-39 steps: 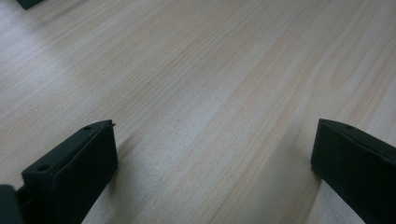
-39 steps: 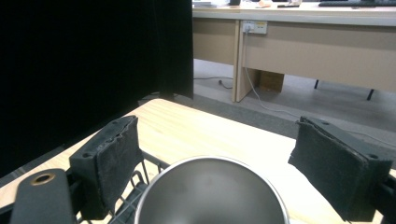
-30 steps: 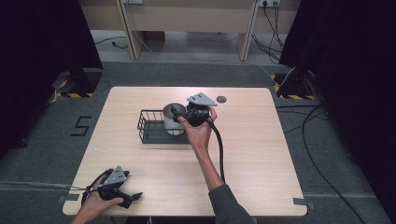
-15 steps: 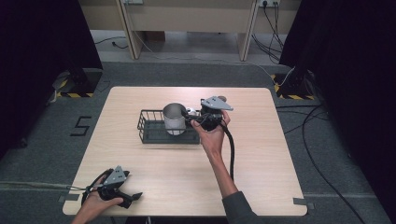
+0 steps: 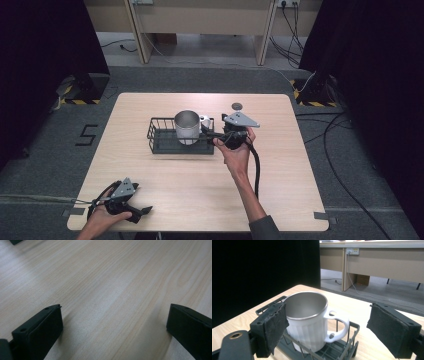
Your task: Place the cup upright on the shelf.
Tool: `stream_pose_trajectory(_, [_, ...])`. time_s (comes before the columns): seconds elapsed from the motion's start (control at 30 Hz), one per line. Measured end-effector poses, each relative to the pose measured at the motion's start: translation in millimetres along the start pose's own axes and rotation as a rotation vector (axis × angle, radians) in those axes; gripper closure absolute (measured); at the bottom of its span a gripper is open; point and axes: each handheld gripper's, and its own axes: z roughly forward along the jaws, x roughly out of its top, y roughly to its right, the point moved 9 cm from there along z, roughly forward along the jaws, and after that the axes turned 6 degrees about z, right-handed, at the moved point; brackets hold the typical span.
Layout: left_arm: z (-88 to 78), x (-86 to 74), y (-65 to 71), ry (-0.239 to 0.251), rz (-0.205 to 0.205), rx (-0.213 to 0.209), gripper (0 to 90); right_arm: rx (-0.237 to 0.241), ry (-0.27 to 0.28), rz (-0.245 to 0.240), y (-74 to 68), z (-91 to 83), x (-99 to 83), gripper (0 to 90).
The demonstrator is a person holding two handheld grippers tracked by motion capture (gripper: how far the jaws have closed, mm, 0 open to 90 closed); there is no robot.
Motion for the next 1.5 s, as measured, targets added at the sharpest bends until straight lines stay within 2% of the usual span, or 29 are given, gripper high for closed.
stream_pose_trajectory(0.27, [-0.1,-0.1,0.6,0.005,-0.002,0.002,0.0,0.005,-0.007,0.010,3.6,-10.9,-13.5,15.4])
stream_pose_trajectory(0.63, [-0.2,-0.3,0.6,0.003,-0.001,0.002,0.0,-0.002,-0.020,-0.007,8.7,-25.9,-30.1,15.4])
stream_pose_trajectory(1.0, [-0.2,-0.3,0.5,0.003,0.000,0.002,0.0,0.020,-0.020,-0.008,4.1,-35.9,-36.4,15.6])
stream_pose_trajectory(1.5, [-0.2,-0.3,0.5,0.003,-0.001,0.002,0.0,0.046,-0.021,-0.001,-7.0,-46.9,-54.8,15.4])
